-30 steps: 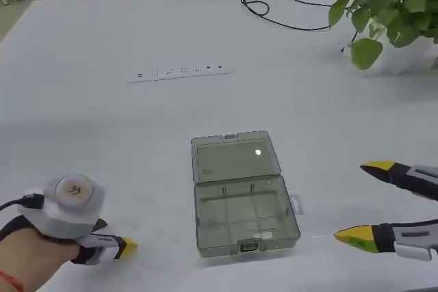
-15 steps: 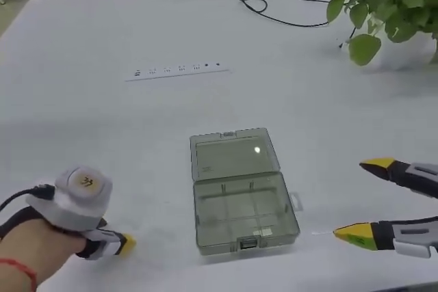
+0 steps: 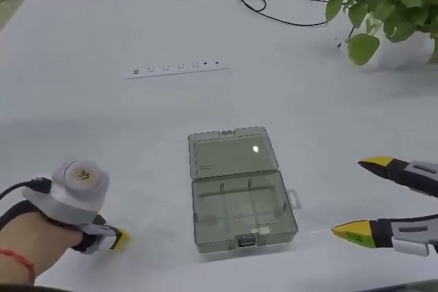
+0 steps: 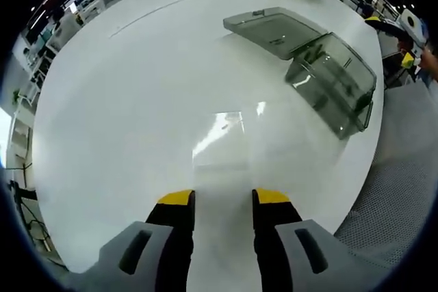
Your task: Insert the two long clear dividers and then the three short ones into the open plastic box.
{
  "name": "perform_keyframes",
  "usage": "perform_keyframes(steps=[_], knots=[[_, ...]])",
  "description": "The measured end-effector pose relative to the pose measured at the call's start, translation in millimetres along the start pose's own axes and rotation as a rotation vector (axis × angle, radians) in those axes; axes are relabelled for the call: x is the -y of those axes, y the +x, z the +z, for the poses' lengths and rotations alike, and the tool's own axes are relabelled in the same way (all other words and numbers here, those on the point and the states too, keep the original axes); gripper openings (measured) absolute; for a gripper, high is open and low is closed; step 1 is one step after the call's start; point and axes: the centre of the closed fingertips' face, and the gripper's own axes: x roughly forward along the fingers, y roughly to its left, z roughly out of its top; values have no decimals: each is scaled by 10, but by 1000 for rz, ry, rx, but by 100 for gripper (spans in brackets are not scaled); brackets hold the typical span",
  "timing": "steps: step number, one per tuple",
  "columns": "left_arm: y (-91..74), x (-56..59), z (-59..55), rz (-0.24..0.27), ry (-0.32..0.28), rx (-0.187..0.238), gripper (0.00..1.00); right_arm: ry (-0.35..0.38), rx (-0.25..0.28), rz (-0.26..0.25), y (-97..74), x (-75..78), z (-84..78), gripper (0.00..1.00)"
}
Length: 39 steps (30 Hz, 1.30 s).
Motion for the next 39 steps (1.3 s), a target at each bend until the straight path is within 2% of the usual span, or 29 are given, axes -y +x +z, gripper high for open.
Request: perform_keyframes(steps=[6, 10, 15, 19, 21, 26, 28, 31, 36, 39], knots=[[-20, 29, -1, -10, -3, 12, 30, -7, -6, 3, 3, -2, 14, 81], [-53, 40, 14, -17, -35, 33, 30, -11, -6, 4, 3, -8, 46, 80], [-128, 53, 107, -36, -93, 90, 30, -9, -1, 0, -2, -13, 97, 80], [-197, 60, 180, -48, -130, 139, 30, 7, 21, -2, -3, -26, 203, 78], [-259, 95, 248, -66, -162, 181, 30, 16, 38, -5, -1, -30, 276, 78], [-416, 171, 383, -92, -206, 255, 30, 44, 80, -20, 4, -38, 486, 75], [-480, 209, 469, -108, -221, 298, 30, 54, 94, -23, 14, -56, 581, 73], [-582, 327, 616, -153, -246, 364, 30, 80, 117, -28, 36, -90, 717, 68], [-732, 561, 866, -231, -294, 463, 30, 156, 161, -9, 110, -195, 960, 62], [-804, 732, 1007, -273, -297, 507, 30, 182, 174, 6, 170, -284, 1098, 57]])
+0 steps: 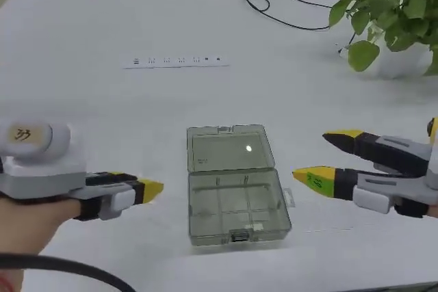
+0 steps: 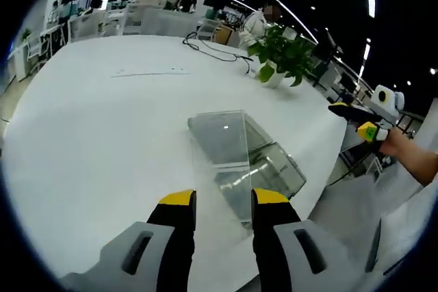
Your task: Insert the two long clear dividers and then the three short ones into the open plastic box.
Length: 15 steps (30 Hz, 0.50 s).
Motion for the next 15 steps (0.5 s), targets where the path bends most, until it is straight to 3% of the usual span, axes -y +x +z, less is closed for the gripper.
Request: perform_keyframes(steps=[2, 6, 15], knots=[[38, 174, 78, -48, -10, 36, 30, 14, 2, 6, 66, -83, 63, 55], [104, 384, 169, -85, -24, 81, 30, 37, 19, 15, 174, -167, 130, 47], [149, 740, 261, -157, -36, 140, 30, 125, 23, -1, 361, -330, 224, 35]])
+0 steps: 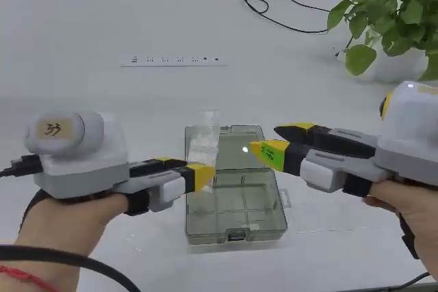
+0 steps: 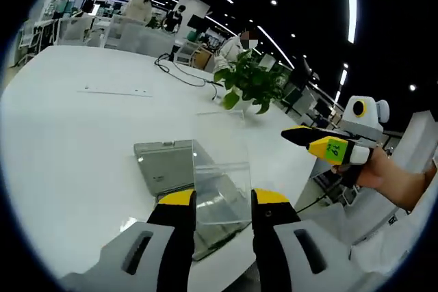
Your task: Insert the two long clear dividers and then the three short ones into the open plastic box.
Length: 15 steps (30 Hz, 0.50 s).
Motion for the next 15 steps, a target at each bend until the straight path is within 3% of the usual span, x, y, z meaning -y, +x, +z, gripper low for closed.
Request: perform_keyframes(steps=[6, 10, 15], knots=[[51, 135, 13, -29, 3, 19, 30, 49, -36, 5, 122, -108, -89, 27], [74, 228, 15, -48, 21, 23, 30, 83, -51, -14, 165, -76, -145, 21], [88, 248, 19, -50, 51, 19, 30, 100, -68, -30, 199, -78, -197, 18]])
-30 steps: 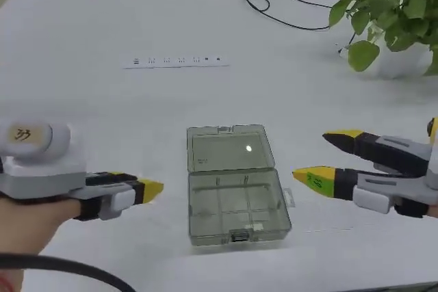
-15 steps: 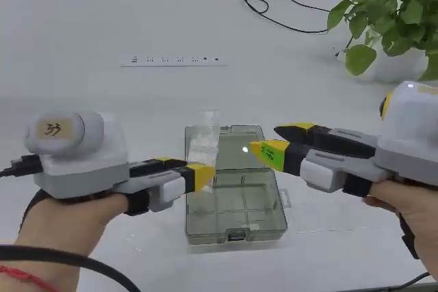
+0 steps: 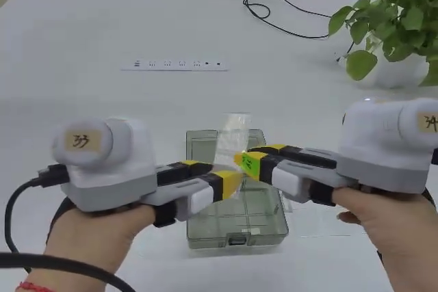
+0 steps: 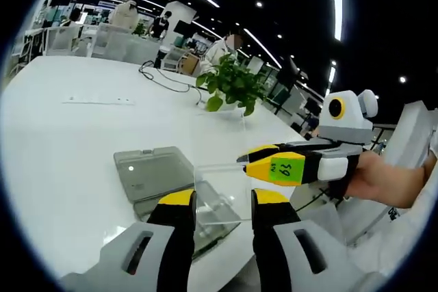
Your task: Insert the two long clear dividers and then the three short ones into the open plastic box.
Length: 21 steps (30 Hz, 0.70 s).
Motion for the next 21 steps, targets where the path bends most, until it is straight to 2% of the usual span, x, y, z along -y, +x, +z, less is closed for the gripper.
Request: perform_keyframes(steps=[10, 14, 18, 21], knots=[[-8, 24, -4, 0, 25, -7, 30, 37, -16, -3, 35, -32, -44, 9], [4, 25, 1, 5, 27, -3, 30, 86, -3, -22, 41, -47, -31, 7], [19, 32, 18, 3, 52, 6, 31, 92, -1, -28, 50, -48, -16, 7], [30, 55, 13, -9, 24, 4, 33, 100, 0, -29, 46, -46, -5, 6]])
